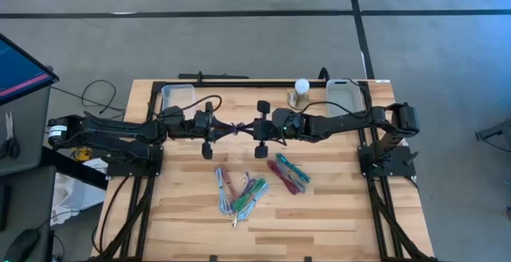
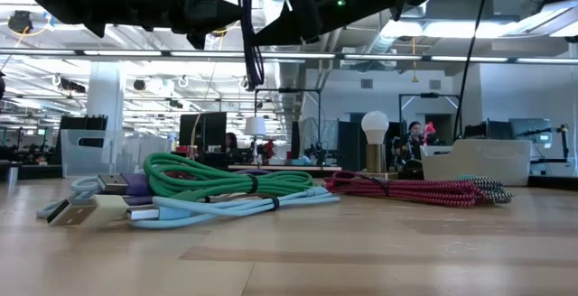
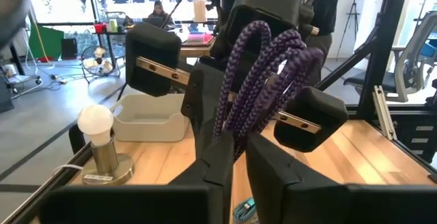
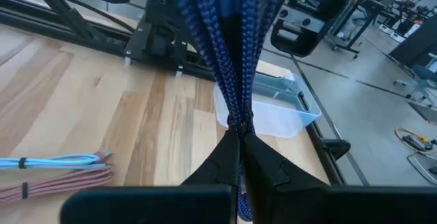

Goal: Pick & Place USB Port
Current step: Put the violet and black charger cable into the transparent bin

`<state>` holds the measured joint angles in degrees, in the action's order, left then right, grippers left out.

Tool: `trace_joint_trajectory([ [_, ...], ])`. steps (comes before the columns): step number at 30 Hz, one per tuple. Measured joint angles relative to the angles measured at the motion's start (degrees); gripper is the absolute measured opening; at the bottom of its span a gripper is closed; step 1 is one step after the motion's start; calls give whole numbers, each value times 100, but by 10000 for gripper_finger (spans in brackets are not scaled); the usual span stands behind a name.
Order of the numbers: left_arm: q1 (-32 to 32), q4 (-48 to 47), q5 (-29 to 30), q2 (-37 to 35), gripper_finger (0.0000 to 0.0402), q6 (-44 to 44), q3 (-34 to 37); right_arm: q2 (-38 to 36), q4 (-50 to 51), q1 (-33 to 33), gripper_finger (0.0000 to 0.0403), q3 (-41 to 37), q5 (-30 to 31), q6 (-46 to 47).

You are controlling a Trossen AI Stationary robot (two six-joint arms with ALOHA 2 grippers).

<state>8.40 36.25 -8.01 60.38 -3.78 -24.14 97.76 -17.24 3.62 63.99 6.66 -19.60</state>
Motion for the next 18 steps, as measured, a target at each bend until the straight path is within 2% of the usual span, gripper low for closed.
trace_joint_trajectory([
  [6, -2, 33, -17, -9, 38, 8, -2, 1, -202, 29, 0, -7, -83, 106],
  [14, -4, 2, -42, -4, 110, 23, -2, 2, -121, 127, 0, 146, -253, 304],
  [18, -4, -28, -39, 7, 133, 24, 2, 2, 111, 127, 0, 155, -271, 355],
])
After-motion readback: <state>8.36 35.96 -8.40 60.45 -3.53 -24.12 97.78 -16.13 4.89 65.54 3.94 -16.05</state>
